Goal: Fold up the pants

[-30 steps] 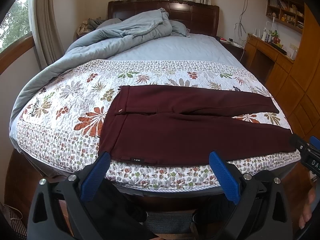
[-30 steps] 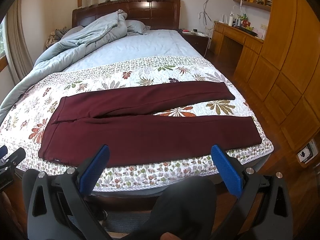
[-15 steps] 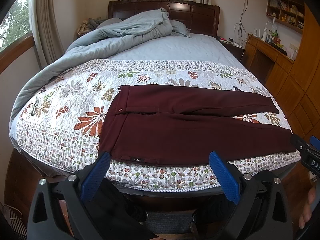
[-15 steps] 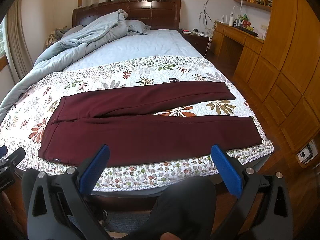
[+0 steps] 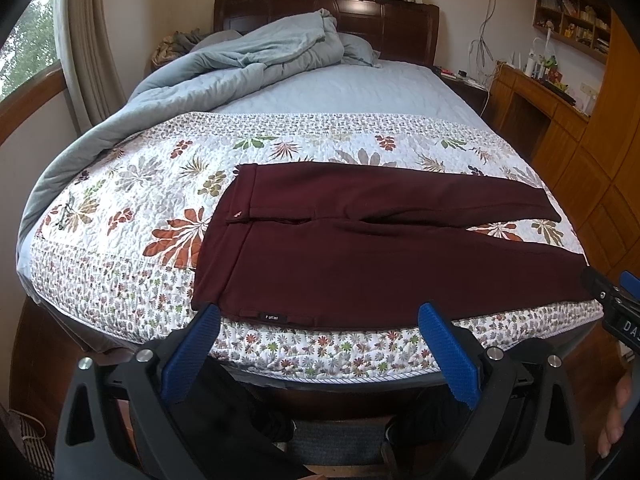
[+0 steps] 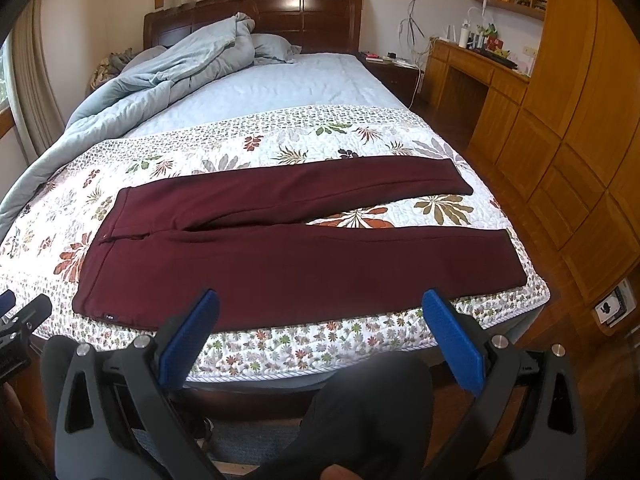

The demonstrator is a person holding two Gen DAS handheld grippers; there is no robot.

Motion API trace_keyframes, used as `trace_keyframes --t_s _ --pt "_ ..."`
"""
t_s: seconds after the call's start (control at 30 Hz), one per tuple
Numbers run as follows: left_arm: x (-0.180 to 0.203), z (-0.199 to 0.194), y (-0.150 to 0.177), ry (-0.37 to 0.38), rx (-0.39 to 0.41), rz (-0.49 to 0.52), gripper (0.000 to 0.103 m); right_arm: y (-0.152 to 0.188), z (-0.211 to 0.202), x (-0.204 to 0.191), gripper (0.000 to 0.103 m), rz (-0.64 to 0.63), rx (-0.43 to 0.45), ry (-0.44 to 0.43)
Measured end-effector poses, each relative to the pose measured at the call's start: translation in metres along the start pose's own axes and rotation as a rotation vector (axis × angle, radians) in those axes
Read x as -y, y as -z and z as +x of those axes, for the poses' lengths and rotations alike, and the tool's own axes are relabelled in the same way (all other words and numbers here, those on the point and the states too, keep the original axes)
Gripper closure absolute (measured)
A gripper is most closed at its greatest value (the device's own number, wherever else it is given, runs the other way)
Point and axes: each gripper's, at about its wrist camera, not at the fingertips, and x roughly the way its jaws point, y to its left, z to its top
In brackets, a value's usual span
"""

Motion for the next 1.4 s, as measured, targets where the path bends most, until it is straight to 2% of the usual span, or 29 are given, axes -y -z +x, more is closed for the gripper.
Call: trace_keyframes --t_s 0.5,0.8,0.9,0.97,1.03,1.07,1.2,1.33,1.4 --pt "-0.007 0.021 -0.009 -0.014 -0.023 -0.002 0.004 -0.006 0.031 -0.011 0.002 -0.028 -0.043 -0.015" --pt "-0.010 0.040 -0.021 -0.021 -0.021 0.020 0.004 -0.012 0.067 -0.009 0.002 -0.034 -0.107 -0.071" --pt "-0.016 0.052 -0.025 0.011 -0.022 0.033 0.004 -0.016 0.078 -0.009 0.002 -0.039 -0.114 -0.087" --pt "-0.024 0.065 -0.028 0.106 -0.012 0.039 0.004 -0.019 0.088 -0.008 0.002 -0.039 -0.103 -0.118" --pt "-0.037 0.088 -0.036 0.185 -0.045 0.045 0.004 -0.020 0.102 -0.007 0.002 -0.048 -0.081 -0.170" --pt "-0.046 0.104 -0.041 0.183 -0.081 0.054 0.004 -0.022 0.109 -0.009 0.002 -0.067 -0.093 -0.168" --pt "-0.094 0.167 -0.069 0.091 -0.177 0.065 0.004 -0.025 0.140 -0.014 0.002 -0.147 -0.143 -0.136" --pt "-0.161 0.227 -0.105 0.152 -0.233 -0.029 0.004 -0.027 0.160 -0.014 0.002 -0.145 -0.174 -0.151" --pt "-0.190 0.259 -0.124 0.222 -0.278 -0.080 0.004 -0.027 0.168 -0.018 0.002 -0.154 -0.176 -0.150"
